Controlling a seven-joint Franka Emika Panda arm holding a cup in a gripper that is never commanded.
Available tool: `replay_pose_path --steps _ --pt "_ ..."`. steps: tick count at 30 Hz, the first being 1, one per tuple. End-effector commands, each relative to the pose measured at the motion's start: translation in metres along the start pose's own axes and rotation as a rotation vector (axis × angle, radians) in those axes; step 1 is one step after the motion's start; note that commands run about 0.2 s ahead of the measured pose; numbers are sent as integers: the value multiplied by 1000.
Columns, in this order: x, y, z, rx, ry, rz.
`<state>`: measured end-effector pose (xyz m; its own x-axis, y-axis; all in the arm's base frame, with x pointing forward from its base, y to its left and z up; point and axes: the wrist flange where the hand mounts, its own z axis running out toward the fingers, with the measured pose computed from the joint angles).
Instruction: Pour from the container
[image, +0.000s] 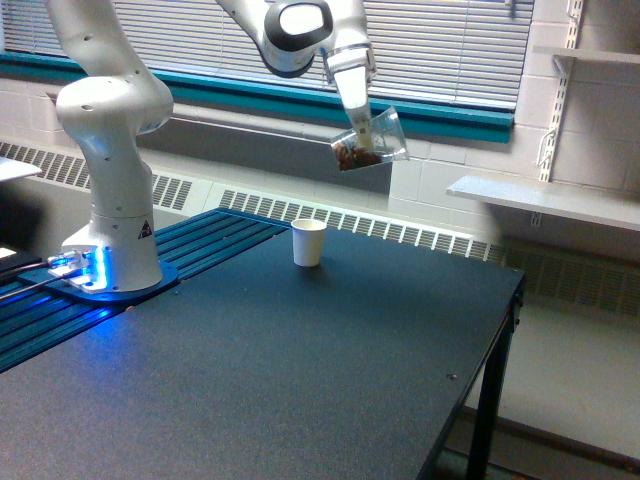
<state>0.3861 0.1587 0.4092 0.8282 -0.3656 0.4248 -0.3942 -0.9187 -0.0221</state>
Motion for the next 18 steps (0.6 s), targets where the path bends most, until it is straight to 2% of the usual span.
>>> replay_pose_path --steps 1,8,18 --pt "-31 -16 -5 -3 -4 -77" --pt "-61 -35 -7 14 -17 -159" --pt "-85 -48 -7 27 -10 -205"
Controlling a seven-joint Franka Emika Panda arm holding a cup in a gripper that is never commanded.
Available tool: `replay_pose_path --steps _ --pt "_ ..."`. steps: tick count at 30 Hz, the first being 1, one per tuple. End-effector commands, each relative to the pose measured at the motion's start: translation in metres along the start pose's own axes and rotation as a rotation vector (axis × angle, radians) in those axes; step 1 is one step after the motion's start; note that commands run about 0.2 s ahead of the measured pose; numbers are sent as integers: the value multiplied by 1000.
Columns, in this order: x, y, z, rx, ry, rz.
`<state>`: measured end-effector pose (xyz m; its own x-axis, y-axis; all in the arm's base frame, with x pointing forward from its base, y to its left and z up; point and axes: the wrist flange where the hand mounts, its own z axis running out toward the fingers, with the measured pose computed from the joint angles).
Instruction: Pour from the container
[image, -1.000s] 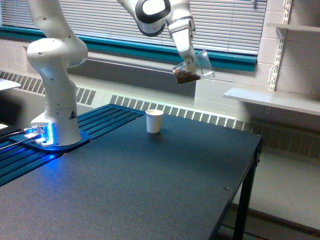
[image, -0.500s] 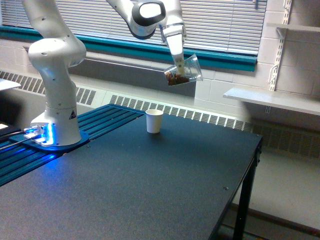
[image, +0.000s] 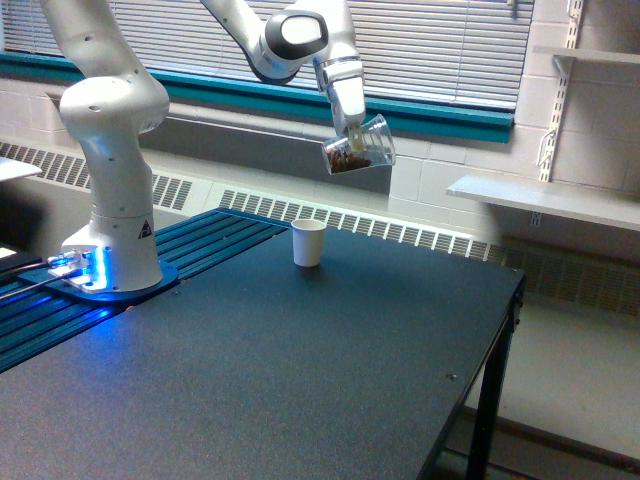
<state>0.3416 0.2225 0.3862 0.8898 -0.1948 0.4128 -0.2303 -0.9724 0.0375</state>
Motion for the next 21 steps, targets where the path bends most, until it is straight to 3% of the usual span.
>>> replay_pose_path --steps 1,21 --pt "-17 -11 0 8 2 -29" --pt "-82 -39 -11 19 -2 -121"
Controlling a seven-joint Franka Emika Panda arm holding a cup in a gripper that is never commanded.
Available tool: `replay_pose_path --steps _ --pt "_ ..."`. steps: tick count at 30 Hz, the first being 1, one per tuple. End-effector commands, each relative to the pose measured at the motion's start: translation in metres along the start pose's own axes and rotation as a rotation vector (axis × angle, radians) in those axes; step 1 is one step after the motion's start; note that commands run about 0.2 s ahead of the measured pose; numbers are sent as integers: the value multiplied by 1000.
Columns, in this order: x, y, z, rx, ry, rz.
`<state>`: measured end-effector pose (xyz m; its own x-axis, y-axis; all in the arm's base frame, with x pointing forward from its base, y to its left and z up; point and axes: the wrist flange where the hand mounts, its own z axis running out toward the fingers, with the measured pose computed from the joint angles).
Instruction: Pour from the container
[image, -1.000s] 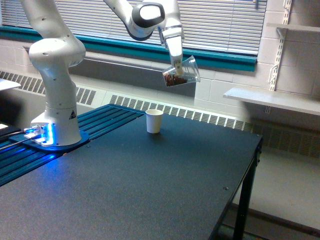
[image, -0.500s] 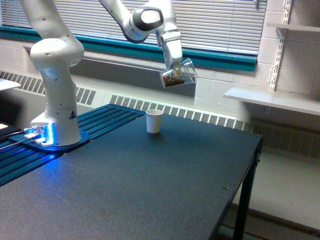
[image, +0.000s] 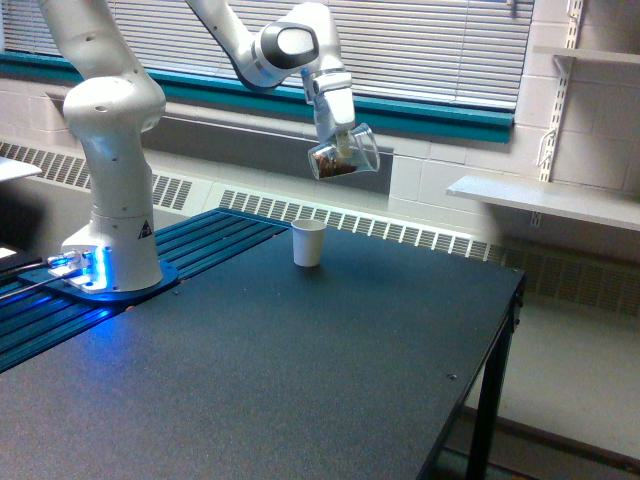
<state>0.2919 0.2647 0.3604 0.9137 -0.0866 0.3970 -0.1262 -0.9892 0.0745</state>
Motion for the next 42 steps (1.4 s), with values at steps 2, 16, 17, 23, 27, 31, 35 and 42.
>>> replay_pose_path --steps 2,16,17,23,27,31,35,42 --pt "-25 -12 -10 10 6 -15" --pt "-73 -3 -5 -5 -41 -26" --pt "-76 -1 -4 -7 -44 -21" --pt "-86 9 0 -17 -67 0" --pt "-96 15 4 -28 -87 5" --pt "-108 19 8 -32 -113 2" --pt "-118 22 12 -35 -136 2" --pt "-133 23 20 -33 -177 -2"
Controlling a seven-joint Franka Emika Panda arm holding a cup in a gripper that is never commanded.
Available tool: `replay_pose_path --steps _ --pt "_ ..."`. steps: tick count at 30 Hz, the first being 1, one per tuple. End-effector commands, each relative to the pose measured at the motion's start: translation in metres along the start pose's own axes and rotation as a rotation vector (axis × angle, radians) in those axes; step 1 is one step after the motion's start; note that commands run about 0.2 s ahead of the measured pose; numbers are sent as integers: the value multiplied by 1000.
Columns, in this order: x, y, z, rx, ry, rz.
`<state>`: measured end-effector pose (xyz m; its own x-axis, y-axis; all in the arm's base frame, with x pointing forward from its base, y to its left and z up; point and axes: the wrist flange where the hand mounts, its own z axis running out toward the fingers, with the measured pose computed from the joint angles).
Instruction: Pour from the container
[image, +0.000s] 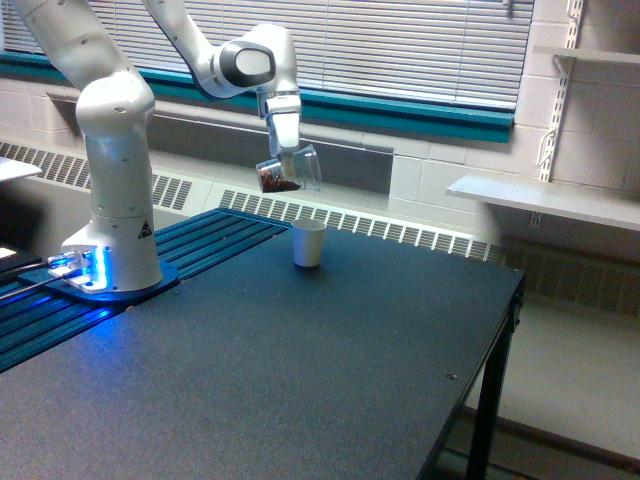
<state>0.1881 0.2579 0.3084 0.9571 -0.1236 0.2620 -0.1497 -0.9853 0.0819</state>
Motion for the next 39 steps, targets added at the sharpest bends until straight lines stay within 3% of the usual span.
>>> replay_pose_path --steps 1,16,39 --pt "-16 7 16 -17 -35 -18" --pt "-32 3 33 -11 -117 -16" --pt "-19 12 56 -42 -209 -36"
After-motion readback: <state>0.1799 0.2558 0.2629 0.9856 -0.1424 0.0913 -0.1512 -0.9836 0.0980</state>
